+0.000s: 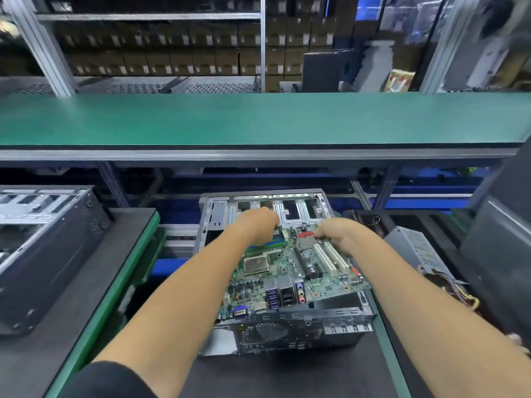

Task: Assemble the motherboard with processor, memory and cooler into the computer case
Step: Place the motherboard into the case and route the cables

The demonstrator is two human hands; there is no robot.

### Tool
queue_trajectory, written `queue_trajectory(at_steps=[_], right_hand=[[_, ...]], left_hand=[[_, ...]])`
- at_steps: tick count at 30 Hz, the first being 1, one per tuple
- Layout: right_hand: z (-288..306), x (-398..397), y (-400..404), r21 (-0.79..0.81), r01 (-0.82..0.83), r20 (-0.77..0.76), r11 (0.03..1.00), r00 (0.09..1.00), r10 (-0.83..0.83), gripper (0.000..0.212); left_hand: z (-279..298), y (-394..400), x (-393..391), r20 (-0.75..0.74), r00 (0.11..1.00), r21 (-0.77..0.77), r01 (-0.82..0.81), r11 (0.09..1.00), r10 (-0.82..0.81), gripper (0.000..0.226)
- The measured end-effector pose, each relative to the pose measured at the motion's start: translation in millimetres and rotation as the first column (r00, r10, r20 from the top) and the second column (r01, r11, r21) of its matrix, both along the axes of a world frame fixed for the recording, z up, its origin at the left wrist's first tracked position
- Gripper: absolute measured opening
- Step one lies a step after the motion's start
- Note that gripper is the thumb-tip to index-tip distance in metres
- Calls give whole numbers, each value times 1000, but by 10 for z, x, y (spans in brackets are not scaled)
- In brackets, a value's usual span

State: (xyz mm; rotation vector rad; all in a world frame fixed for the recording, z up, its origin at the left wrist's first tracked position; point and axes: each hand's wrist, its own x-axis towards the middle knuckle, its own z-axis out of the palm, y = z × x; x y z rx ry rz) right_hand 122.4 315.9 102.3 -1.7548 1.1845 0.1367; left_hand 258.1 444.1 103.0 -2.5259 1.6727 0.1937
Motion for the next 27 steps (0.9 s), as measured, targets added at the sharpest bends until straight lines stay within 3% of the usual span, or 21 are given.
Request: queue_trajectory(at_steps=[7, 14, 18, 22, 25, 27], right_hand=[[-140, -130, 78, -10, -3, -56, 1000, 998, 2, 40], [-236, -110, 165, 35, 13, -70, 999, 997, -10, 50], [-220, -114, 176, -92, -97, -93, 991, 992, 89, 21], [-31, -76, 275, -365, -457, -349, 811, 875, 336, 22], [194, -41, 381, -443, -569, -255, 693, 821, 511, 35], [364, -68, 486, -339, -738, -132, 584, 652, 747, 32]], left_hand=[[-212, 27, -88, -88, 996, 42, -12, 999, 16, 13], [-375, 33, -69, -105, 995, 60, 9, 998, -3, 15], [-434, 6, -41, -134, 991, 62, 7, 998, 1, 14], [-516, -29, -33, -156, 988, 65, -10, 998, 20, 15], [-553, -81, -21, -146, 989, 82, -5, 997, 17, 13], [-575, -108, -6, -148, 989, 101, 25, 995, -10, 11]])
